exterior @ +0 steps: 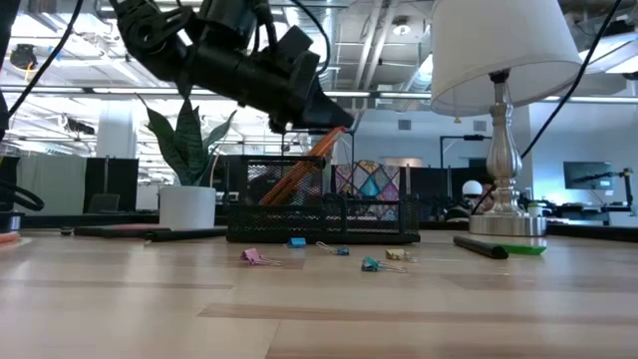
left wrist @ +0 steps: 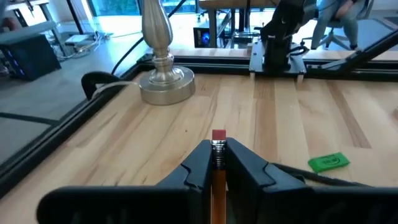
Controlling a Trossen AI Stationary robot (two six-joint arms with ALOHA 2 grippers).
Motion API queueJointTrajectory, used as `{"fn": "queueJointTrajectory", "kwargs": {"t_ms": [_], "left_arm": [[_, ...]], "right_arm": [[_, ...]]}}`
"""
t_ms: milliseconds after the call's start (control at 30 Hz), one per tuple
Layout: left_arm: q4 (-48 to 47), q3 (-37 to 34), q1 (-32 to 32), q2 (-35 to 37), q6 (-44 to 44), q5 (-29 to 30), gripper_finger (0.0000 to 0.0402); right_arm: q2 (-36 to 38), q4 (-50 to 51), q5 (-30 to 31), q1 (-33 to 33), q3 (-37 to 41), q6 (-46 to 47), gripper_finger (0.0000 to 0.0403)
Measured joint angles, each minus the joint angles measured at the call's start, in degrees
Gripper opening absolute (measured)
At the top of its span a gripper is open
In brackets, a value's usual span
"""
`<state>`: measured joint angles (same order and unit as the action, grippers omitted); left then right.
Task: Pick and place office supplies into organizer
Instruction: Put the bottom orange pencil into the black desk organizer, then put the orange pencil into the black desk organizer
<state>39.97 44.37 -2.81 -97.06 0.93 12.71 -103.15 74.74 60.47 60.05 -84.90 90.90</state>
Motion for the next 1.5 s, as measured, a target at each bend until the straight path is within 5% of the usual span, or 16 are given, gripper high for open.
{"fn": "queueJointTrajectory", "kwargs": {"t_ms": [667,833,1000,1167,1300,1500], "left_arm": [[-2.1,1.0,-0.7,1.2,-1.9,-0.1,0.0137],[-7.3,2.9,-0.1,10.2,-2.6,4.1,0.0139],[-23.9,3.0,2.4,25.5,-5.9,4.2,0.0139],[-48.2,2.4,9.0,37.0,-18.5,7.1,0.0139],[-63.4,1.3,18.4,38.4,-31.4,12.4,0.0139],[-67.0,-0.6,35.0,32.2,-50.9,17.0,0.0139]], "right_arm": [[0.0,-0.4,0.0,-6.3,0.0,-7.4,0.0000],[-0.3,-5.6,-5.0,-10.3,0.3,-7.4,0.0000],[-0.3,-11.0,-13.4,-14.5,2.8,-16.2,0.0000],[-0.3,-10.9,-14.4,-16.4,3.6,-17.1,0.0000],[-0.3,-11.1,-14.2,-16.9,3.6,-17.4,0.0000],[-0.3,-11.0,-14.1,-17.2,3.6,-18.1,0.0000]]}}
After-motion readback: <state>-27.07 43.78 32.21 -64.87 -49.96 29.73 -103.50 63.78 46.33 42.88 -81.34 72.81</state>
